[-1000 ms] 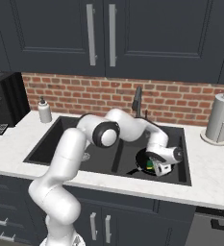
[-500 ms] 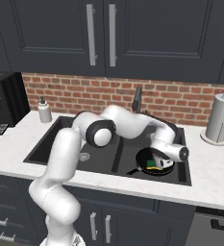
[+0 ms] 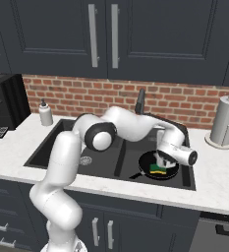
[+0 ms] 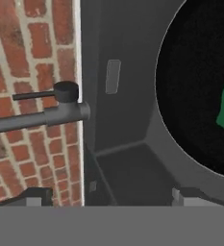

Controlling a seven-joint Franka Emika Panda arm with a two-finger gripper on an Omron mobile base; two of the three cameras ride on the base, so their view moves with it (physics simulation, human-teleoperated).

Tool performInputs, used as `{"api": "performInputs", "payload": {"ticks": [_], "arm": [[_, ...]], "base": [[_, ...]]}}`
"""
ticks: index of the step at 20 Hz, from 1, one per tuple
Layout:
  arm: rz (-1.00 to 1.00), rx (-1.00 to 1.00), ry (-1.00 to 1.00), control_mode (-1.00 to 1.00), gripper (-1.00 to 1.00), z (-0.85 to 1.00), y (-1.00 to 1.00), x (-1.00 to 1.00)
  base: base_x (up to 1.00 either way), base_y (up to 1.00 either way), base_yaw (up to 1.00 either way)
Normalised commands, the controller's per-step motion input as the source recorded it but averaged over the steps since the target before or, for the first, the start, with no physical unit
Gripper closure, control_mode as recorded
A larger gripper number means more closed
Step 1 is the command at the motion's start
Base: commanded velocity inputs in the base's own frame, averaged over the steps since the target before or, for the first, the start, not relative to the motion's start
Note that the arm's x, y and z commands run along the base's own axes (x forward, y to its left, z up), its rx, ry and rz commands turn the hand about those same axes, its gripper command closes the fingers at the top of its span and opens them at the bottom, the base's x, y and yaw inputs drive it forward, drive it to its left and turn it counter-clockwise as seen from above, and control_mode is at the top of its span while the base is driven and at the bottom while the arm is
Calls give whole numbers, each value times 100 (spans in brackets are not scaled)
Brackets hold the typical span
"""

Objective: Pick the pan and sponge and place them into the sink. Then turn on the water.

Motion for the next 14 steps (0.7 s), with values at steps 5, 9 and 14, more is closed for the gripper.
{"api": "performInputs", "payload": {"ticks": [5, 9, 14], "arm": [[0, 31, 11, -100, -100, 21, -17, -10], [0, 35, 27, -100, -100, 19, -19, 0], [0, 30, 28, -100, -100, 15, -10, 0]], "base": [[0, 0, 0], [0, 0, 0], [0, 0, 0]]}}
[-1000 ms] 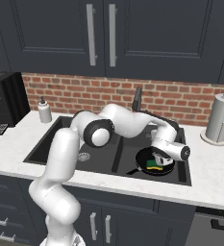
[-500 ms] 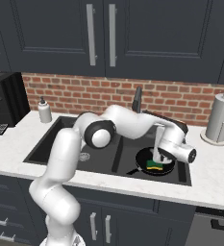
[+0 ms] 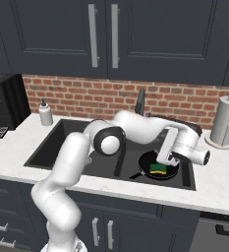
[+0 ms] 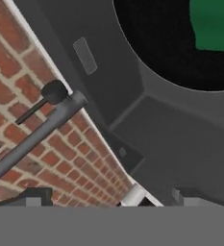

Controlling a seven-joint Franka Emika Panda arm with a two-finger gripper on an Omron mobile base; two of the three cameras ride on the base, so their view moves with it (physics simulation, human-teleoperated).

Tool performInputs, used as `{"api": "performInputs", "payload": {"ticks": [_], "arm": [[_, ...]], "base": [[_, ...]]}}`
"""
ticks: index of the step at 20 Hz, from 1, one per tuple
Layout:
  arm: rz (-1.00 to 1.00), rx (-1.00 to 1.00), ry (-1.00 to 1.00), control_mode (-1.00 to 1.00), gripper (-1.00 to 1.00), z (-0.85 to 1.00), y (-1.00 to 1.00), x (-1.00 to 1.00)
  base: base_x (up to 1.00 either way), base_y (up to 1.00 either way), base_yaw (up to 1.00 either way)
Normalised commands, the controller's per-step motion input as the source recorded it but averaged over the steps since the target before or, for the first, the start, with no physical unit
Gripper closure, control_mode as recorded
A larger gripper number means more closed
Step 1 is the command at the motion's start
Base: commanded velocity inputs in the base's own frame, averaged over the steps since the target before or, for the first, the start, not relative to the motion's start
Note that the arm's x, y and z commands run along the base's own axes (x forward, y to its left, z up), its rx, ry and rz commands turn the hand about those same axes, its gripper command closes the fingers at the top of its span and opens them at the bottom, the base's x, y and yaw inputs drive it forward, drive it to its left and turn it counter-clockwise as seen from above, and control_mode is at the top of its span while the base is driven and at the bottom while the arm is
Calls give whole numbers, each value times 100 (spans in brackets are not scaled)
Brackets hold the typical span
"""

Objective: Pick the pan and sponge and place them into the sink. Then turn on the water.

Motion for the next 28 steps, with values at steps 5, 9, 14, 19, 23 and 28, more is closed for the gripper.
{"api": "performInputs", "payload": {"ticks": [5, 9, 14, 19, 23, 28], "arm": [[-1, 21, 22, -100, -100, 3, -2, 0], [-12, 5, 8, -100, -100, -30, 2, 0], [-20, 1, -1, -100, -100, -46, 19, -3], [-21, 0, -16, -100, -100, -19, 48, -8], [-17, 2, -9, -100, -100, 7, 52, 0], [-13, 5, 0, -100, -100, 33, 39, 0]], "base": [[0, 0, 0], [0, 0, 0], [0, 0, 0], [0, 0, 0], [0, 0, 0], [0, 0, 0]]}}
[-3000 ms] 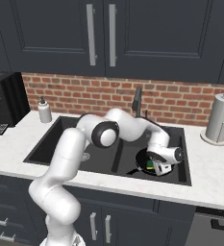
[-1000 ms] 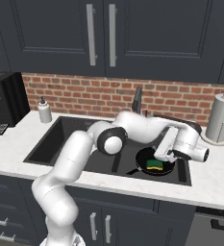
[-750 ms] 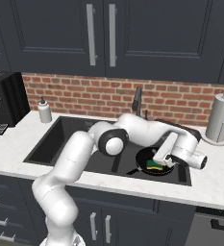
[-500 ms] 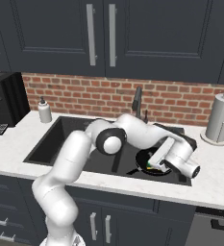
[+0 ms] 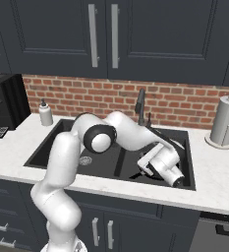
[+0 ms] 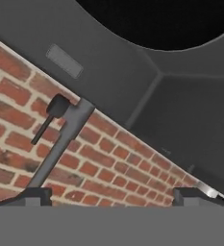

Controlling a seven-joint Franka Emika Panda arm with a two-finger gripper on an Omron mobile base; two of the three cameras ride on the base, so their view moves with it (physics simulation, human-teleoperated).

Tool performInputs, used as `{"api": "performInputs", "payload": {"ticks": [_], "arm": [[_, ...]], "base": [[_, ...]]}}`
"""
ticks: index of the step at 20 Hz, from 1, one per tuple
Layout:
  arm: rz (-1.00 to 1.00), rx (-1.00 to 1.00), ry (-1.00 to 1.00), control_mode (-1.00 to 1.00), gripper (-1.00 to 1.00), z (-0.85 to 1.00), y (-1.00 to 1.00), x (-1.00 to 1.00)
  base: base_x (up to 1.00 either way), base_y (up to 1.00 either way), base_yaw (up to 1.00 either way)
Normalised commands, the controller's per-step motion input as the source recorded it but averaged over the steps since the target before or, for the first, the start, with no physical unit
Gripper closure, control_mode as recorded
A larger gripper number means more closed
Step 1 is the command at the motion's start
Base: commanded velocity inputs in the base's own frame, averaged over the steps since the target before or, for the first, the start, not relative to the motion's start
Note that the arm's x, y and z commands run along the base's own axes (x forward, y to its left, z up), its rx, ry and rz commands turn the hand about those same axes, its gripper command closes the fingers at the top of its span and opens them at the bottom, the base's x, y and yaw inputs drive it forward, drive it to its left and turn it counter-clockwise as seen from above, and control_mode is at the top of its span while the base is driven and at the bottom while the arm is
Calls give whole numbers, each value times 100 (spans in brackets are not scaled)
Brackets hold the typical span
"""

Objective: Pick the pan and sponge and place them into the sink. Then turn on the water.

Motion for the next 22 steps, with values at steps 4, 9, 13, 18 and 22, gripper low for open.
{"api": "performInputs", "payload": {"ticks": [4, 9, 13, 18, 22], "arm": [[-5, 10, 1, -100, -100, 35, 7, 0], [0, 21, 7, -100, -100, 33, 0, 0], [0, 26, 13, -100, -100, 28, 0, 3], [0, 25, 14, -100, -100, 11, 0, 1], [0, 22, 9, -100, -100, 0, 0, 0]], "base": [[0, 0, 0], [0, 0, 0], [0, 0, 0], [0, 0, 0], [0, 0, 0]]}}
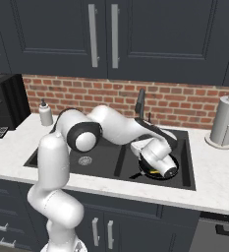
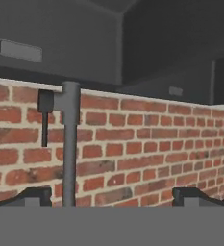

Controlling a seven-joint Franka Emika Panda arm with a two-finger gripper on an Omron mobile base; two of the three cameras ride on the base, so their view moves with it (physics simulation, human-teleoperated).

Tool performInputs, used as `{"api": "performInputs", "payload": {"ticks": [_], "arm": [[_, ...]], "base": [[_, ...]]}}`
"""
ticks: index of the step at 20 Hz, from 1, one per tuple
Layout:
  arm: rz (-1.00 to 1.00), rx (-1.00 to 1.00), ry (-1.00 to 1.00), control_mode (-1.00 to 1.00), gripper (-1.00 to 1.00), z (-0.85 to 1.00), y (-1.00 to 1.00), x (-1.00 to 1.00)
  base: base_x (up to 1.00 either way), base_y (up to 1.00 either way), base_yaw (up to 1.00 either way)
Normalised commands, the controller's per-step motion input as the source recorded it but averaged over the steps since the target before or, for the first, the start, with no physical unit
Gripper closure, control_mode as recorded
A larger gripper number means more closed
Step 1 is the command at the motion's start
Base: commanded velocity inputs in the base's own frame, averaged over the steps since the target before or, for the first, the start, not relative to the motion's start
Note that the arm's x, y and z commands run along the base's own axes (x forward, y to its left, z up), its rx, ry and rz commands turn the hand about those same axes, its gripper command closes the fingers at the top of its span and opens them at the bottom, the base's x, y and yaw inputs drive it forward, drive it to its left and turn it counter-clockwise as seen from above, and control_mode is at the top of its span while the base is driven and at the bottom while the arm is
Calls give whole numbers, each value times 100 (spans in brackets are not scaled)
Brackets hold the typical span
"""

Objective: Pick the pan and sponge and place them into the sink. Then turn on the water.

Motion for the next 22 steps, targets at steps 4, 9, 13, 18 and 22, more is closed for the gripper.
{"api": "performInputs", "payload": {"ticks": [4, 9, 13, 18, 22], "arm": [[0, 11, -2, -100, -100, 0, 0, 5], [0, 1, -19, -100, -100, 0, 0, 24], [0, 0, -19, -100, -100, 0, 0, 34], [0, 0, -14, -100, -100, 0, 0, 30], [0, 3, -1, -100, -100, 0, 0, 34]], "base": [[0, 0, 0], [0, 0, 0], [0, 0, 0], [0, 0, 0], [0, 0, 0]]}}
